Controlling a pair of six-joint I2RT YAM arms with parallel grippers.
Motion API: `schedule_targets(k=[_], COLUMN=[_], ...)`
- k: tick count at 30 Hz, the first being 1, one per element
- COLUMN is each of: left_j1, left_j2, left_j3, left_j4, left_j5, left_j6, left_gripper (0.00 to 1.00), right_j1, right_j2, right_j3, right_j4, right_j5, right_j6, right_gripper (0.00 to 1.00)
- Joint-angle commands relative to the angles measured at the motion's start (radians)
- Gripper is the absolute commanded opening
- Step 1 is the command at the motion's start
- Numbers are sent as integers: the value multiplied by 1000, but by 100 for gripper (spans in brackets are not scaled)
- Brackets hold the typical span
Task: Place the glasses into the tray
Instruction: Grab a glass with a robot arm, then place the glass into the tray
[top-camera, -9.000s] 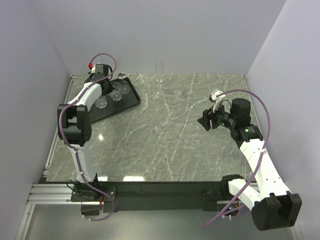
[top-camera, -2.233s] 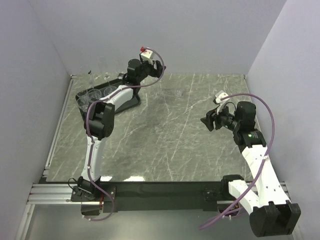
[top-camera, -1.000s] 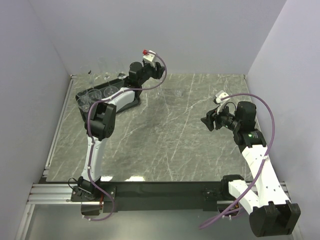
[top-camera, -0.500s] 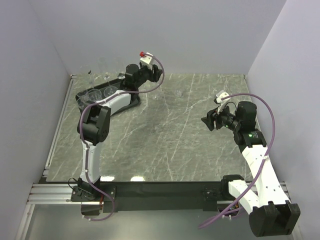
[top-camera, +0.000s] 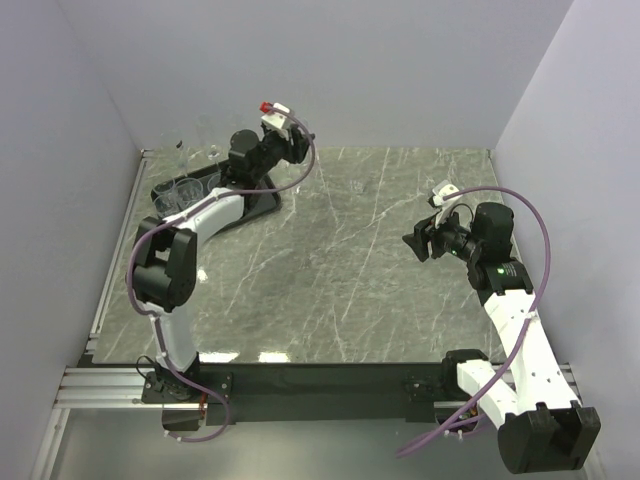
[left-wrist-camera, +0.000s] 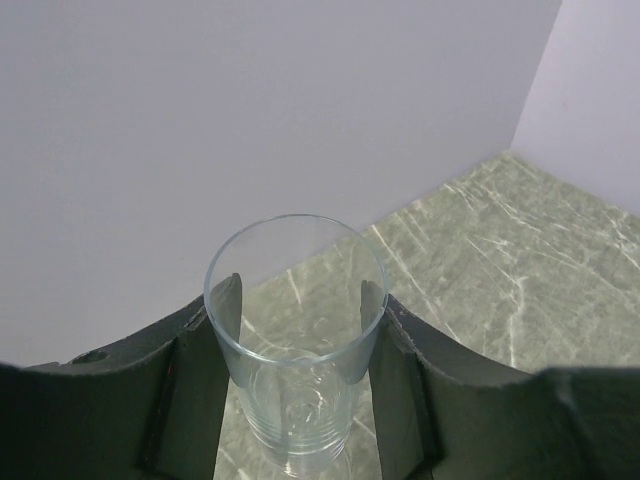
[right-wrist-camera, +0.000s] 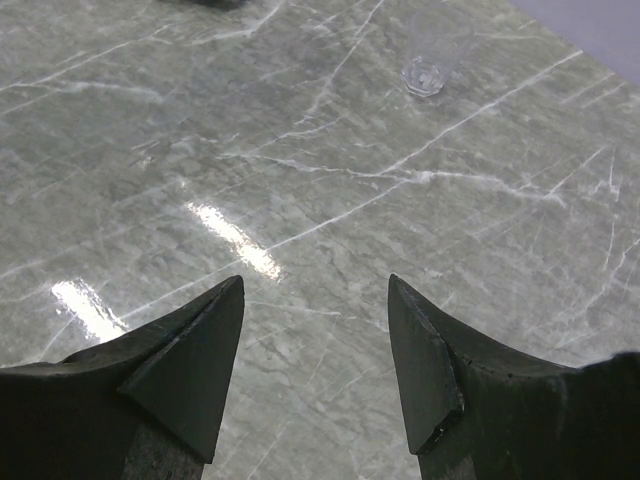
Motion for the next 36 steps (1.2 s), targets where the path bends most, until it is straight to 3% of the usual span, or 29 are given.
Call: schedule_targets(k=[1, 14, 36], left_j1=[26, 119, 216], left_j2=[-94, -175, -112], left_j3=[-34, -151, -174], left_j4=[104, 109, 135], left_j5=[-19, -30, -53], left_j6=[8, -1, -7], left_gripper=[13, 12, 13], right_j1=[-10, -12, -20], right_j2=[-17, -14, -3], right_j3=[-6, -8, -9], right_j4=[40, 40, 42], right_j5=[-12, -12, -8], right_j6=[-6, -3, -6], right_gripper=[66, 66, 66])
